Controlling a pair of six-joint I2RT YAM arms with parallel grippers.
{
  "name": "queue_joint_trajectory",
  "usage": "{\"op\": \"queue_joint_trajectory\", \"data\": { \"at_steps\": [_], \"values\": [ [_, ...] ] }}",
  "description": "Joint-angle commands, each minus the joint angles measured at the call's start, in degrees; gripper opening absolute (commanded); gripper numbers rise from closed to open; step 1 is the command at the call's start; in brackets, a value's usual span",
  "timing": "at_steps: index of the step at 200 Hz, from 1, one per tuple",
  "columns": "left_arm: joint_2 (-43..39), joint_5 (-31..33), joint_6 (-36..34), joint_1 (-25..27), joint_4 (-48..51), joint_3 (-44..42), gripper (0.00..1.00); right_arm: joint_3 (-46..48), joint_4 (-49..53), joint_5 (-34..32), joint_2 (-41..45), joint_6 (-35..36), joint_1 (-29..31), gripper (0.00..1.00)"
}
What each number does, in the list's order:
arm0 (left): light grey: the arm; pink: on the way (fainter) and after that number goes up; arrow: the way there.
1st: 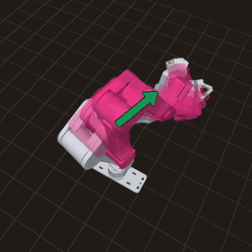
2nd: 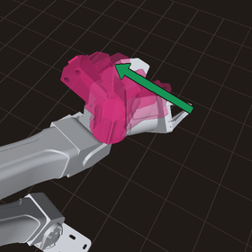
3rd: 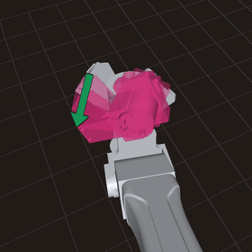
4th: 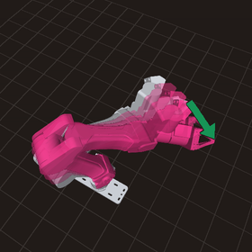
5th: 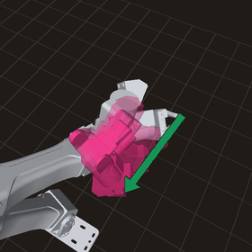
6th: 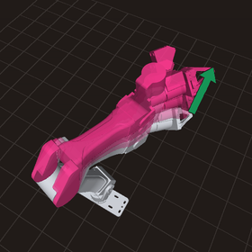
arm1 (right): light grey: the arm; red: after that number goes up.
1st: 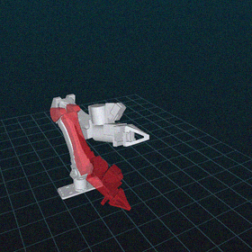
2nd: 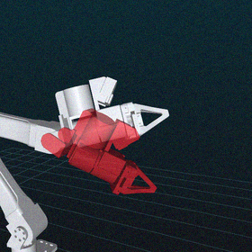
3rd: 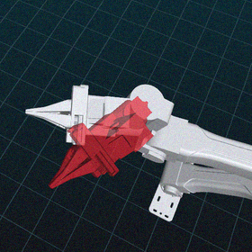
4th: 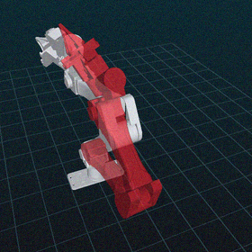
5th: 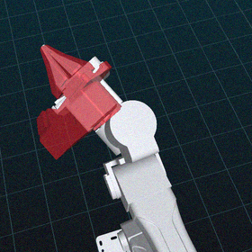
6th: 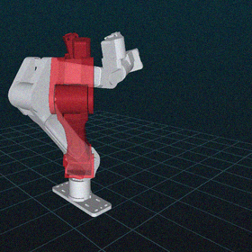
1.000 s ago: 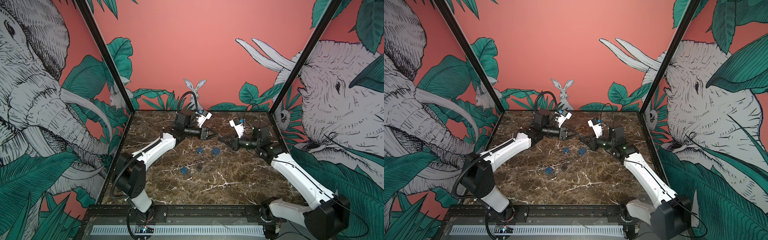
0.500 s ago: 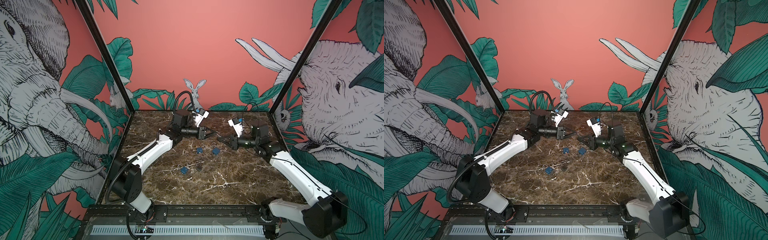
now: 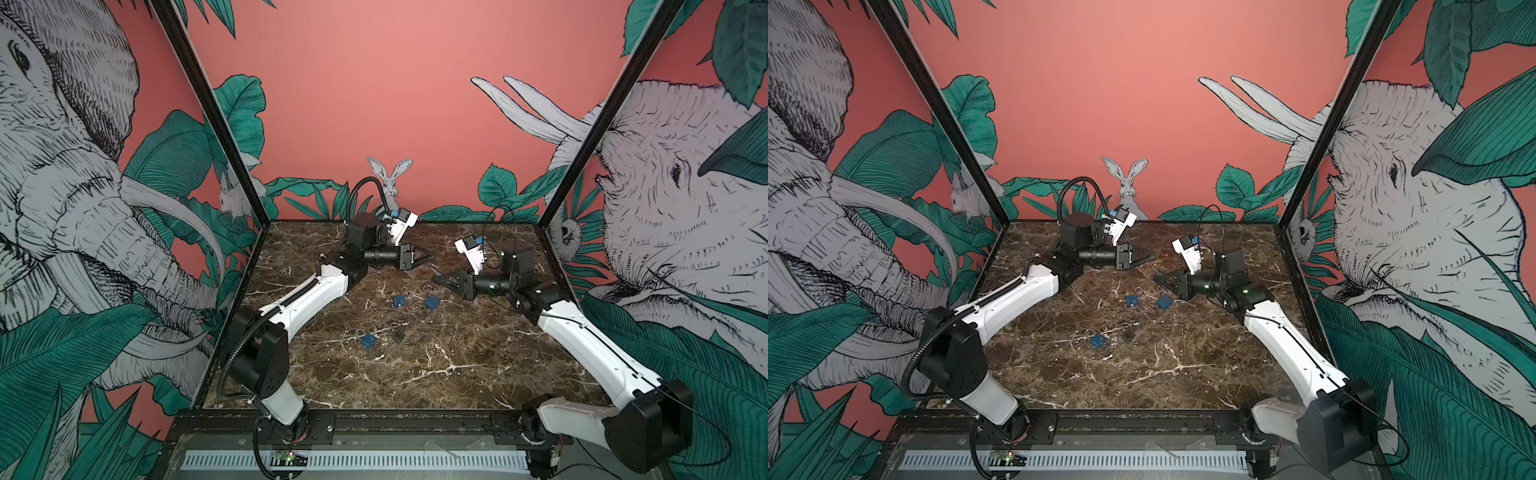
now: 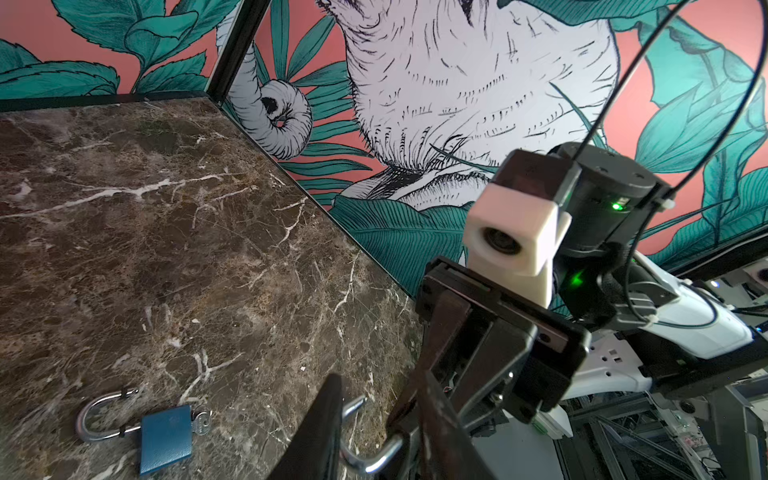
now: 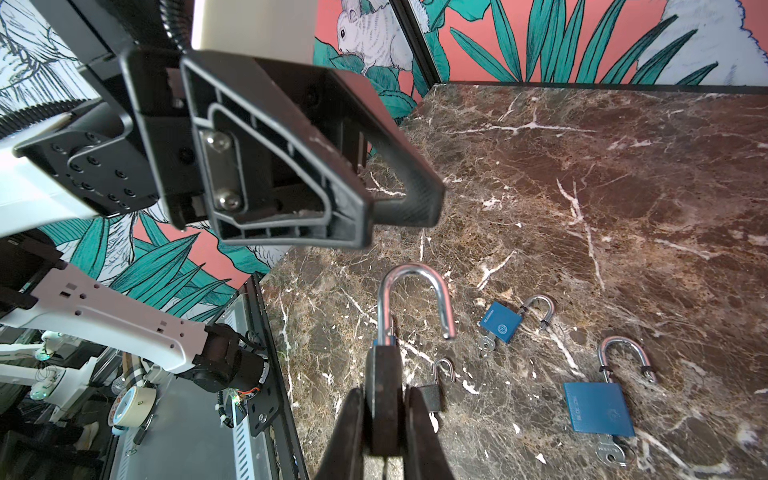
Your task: Lock with the key
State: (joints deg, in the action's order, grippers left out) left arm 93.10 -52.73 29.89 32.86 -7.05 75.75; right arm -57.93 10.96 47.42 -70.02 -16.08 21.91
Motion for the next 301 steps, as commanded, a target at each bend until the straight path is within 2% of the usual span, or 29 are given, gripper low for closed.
{"op": "queue_joint_trajectory", "data": {
  "at_steps": [1, 85, 172, 301],
  "values": [
    [-0.8, -2.1, -0.7, 0.8, 1.0, 1.3, 0.33, -1.6, -3.4, 1.2, 0.2, -0.2, -0.1, 0.00],
    [-4.0, 0.2, -3.9, 1.0, 4.4, -3.5, 0.32, -4.3, -2.4, 1.3, -0.1, 0.5, -0.1, 0.00],
    [-5.0, 0.3, -0.1, 0.1, -1.9, -5.3, 0.29, -4.3, -1.3, 2.2, 0.3, 0.8, -0.1, 0.00],
    [-5.4, 0.1, -0.9, -0.7, -0.6, -5.9, 0.23, -4.3, -1.8, 2.6, 0.2, 0.7, -0.1, 0.00]
  ]
}}
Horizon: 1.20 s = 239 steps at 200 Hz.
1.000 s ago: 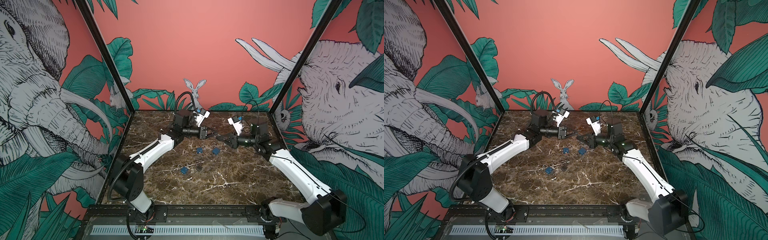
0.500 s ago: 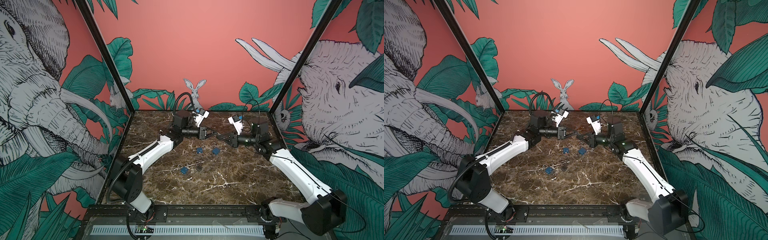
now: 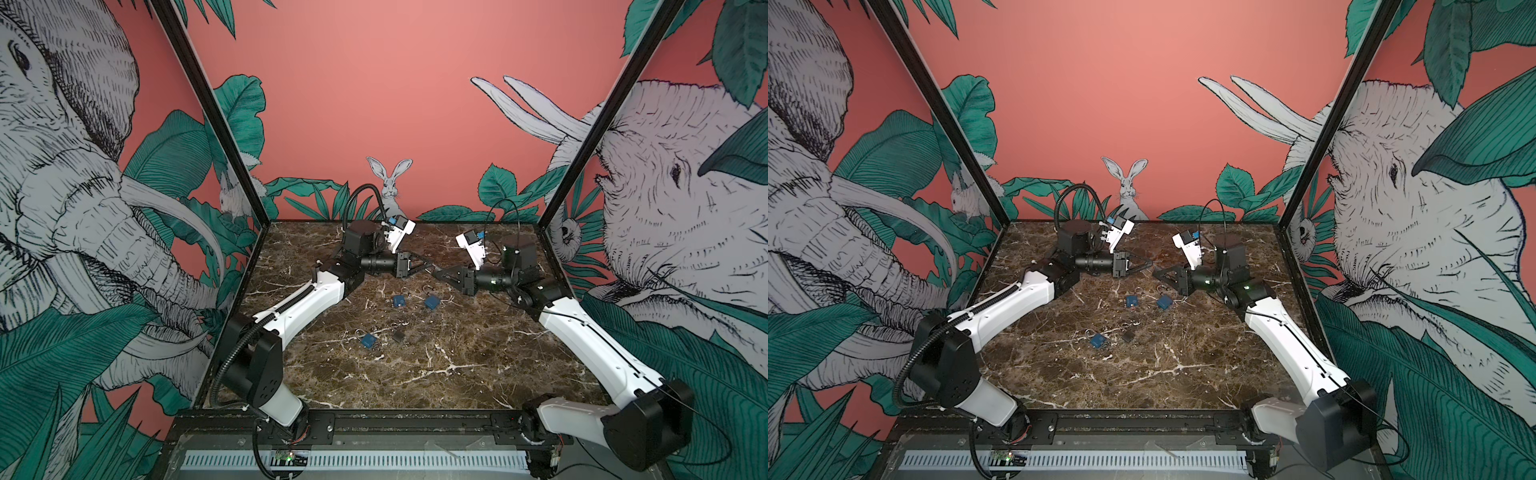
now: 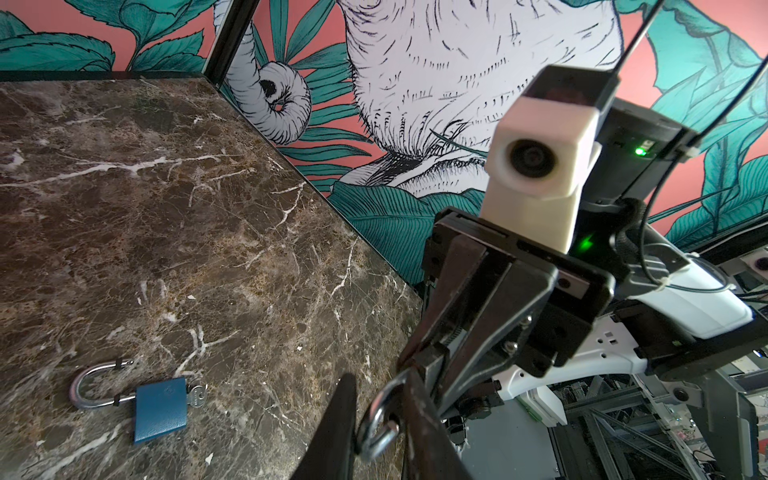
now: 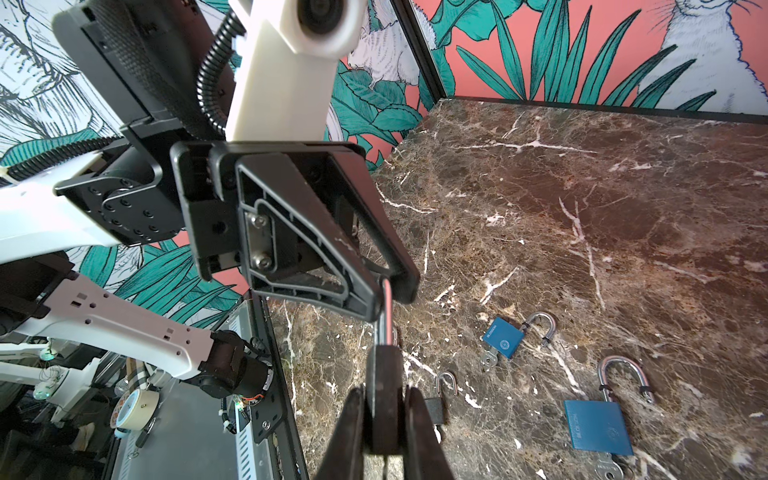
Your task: Lock with the key
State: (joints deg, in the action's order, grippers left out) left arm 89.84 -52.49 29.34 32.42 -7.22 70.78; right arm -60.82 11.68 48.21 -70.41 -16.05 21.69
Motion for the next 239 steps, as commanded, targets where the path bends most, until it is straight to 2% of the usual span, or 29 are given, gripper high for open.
{"op": "queue_joint_trajectory", "data": {
  "at_steps": [1, 92, 149, 173, 239],
  "values": [
    [-2.1, -0.2, -0.4, -0.3, -0.4, -0.9, 0.23, -1.4, -2.5, 1.8, 0.6, 0.7, 0.1, 0.00],
    [-1.9, -0.7, -0.6, -0.3, -0.4, -1.4, 0.22, -1.5, -3.1, 2.3, 0.5, 0.2, 0.1, 0.00],
    [-1.7, -0.7, -0.6, -0.3, -0.4, -1.3, 0.15, -1.6, -3.5, 3.0, 0.4, -0.1, 0.0, 0.00],
    [-1.3, -0.9, -0.7, -0.3, -0.4, -1.2, 0.00, -1.5, -4.5, 4.6, 0.5, -1.0, 0.1, 0.00],
    [-0.3, -1.1, -1.2, -0.3, -1.1, -1.5, 0.00, -1.0, -10.2, 13.0, 2.9, -7.4, -0.1, 0.00]
  ]
}}
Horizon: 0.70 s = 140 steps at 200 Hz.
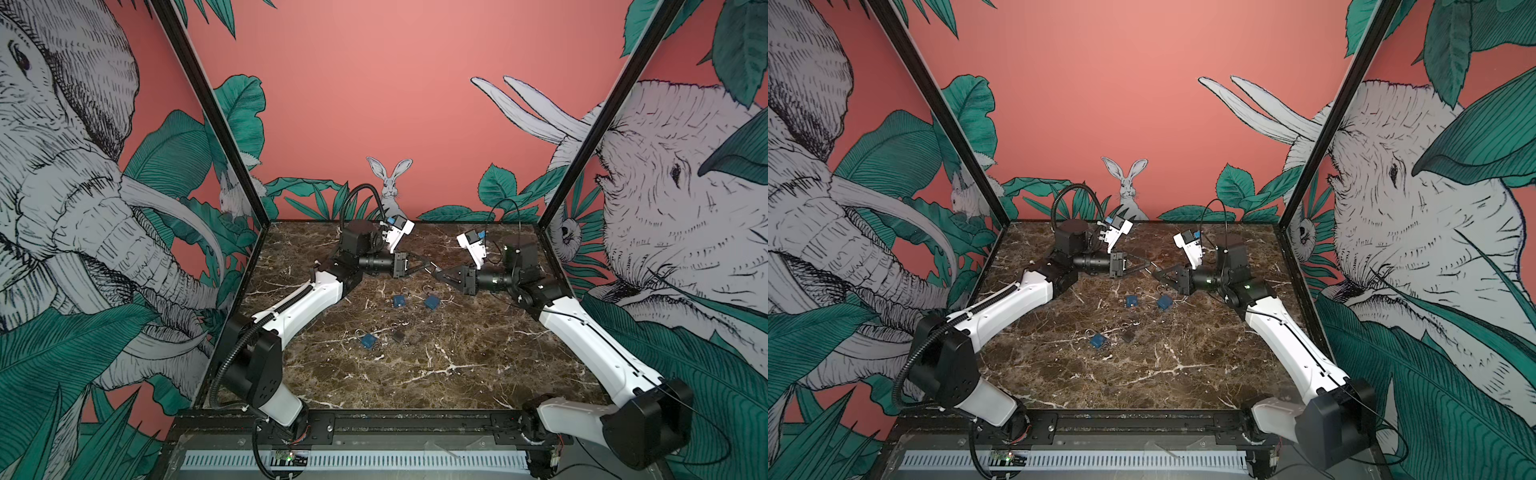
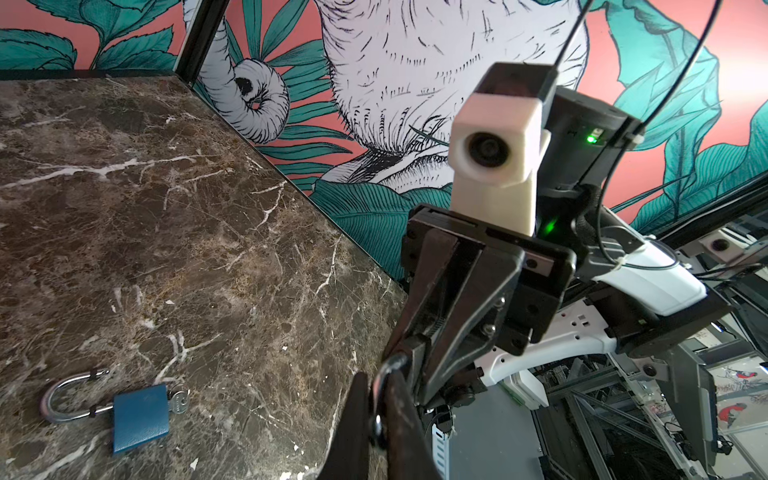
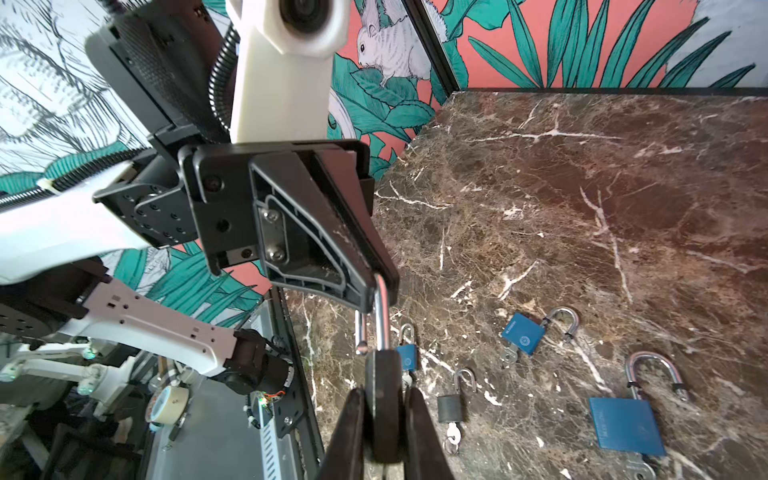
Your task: Lock with the key
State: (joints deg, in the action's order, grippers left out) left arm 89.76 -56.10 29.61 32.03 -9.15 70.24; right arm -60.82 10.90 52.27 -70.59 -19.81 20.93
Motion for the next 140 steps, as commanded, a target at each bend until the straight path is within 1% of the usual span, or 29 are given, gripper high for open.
{"op": "queue_joint_trajectory", "data": {
  "at_steps": [1, 28, 63, 122, 140],
  "values": [
    [-0.2, 2.5, -1.5, 0.0, 0.8, -0.9, 0.00, -1.0, -9.6, 9.1, 3.2, -3.8, 0.7, 0.00],
    [0.0, 2.4, -1.6, 0.0, 0.1, -1.0, 0.00, 0.5, -15.2, 11.7, 4.2, -8.7, 0.7, 0.00],
    [0.4, 1.5, -0.8, 0.0, -0.9, -1.2, 0.00, 1.8, -21.7, 13.3, 4.3, -14.1, 0.7, 0.00],
    [0.4, -0.8, 1.8, 0.6, -3.9, -3.0, 0.00, 1.7, -26.0, 12.6, 3.4, -17.3, 0.6, 0.00],
    [-0.1, -1.1, 1.0, 1.3, -2.9, -3.3, 0.00, 1.3, -26.8, 12.5, 3.0, -17.8, 0.6, 0.00]
  ]
}}
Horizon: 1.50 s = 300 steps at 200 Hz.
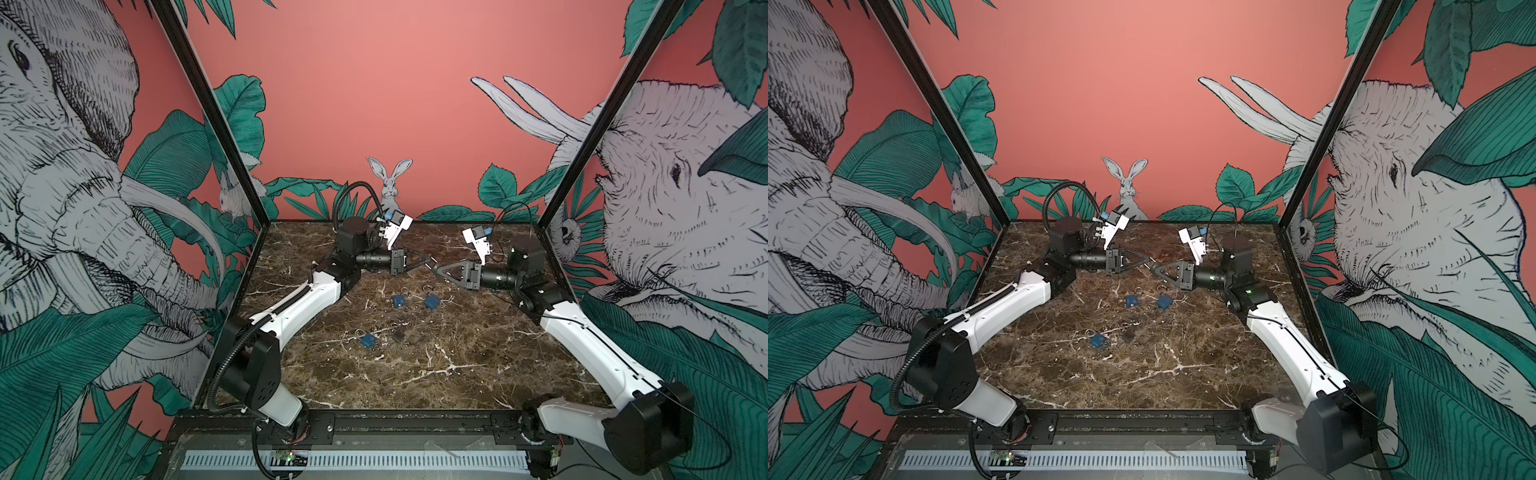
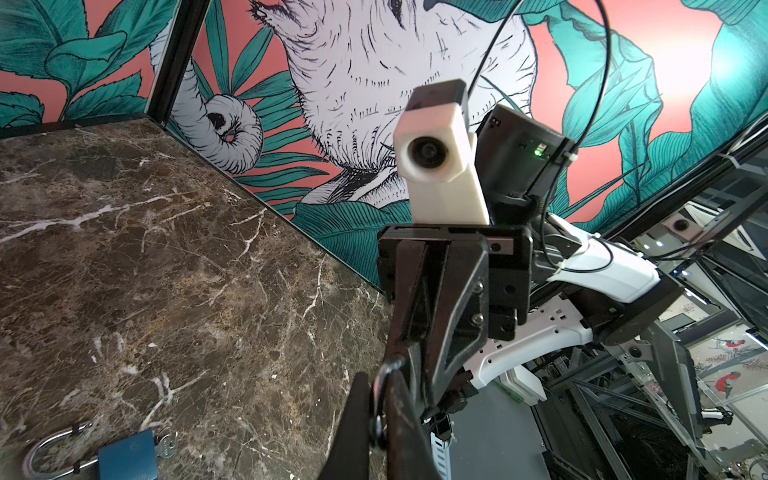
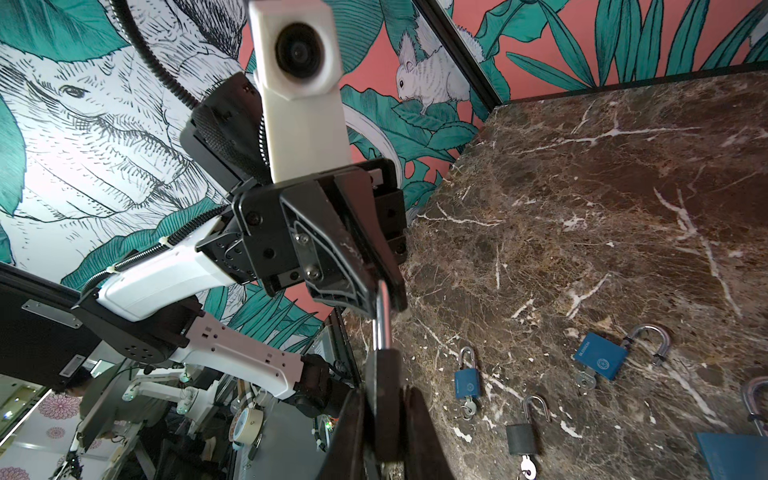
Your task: Lock with the key
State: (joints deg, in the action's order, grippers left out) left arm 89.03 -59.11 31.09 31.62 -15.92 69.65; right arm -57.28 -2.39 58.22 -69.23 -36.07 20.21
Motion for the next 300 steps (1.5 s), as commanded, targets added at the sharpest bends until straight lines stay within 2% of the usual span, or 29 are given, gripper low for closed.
{"op": "queue_joint_trajectory", "data": {
  "at_steps": [1, 62, 162, 208, 215, 300],
  "values": [
    [0.6, 1.8, -0.5, 1.8, 3.9, -2.7, 0.00, -2.2, -13.6, 6.5, 1.7, -1.6, 1.3, 0.00],
    [-1.0, 1.8, -2.2, 2.6, 6.3, -4.5, 0.00, -2.8, -17.9, 6.5, 0.9, -5.0, 1.4, 0.00],
    [-1.6, 0.3, -2.9, 8.0, 8.4, -6.4, 0.00, -3.0, -18.5, 5.0, -0.7, -5.0, 1.4, 0.00],
    [-1.9, -0.7, -2.7, 8.1, 8.4, -6.9, 0.00, -3.5, -19.5, 4.5, -2.0, -4.9, 1.3, 0.00],
    [-1.9, -0.8, -2.7, 10.0, 8.5, -6.9, 0.00, -3.5, -19.7, 4.5, -2.3, -5.0, 1.4, 0.00],
    [-1.3, -2.6, -3.9, 11.8, 10.6, -6.7, 0.00, -4.8, -22.0, 4.8, -5.2, -5.6, 1.4, 0.00]
  ]
}}
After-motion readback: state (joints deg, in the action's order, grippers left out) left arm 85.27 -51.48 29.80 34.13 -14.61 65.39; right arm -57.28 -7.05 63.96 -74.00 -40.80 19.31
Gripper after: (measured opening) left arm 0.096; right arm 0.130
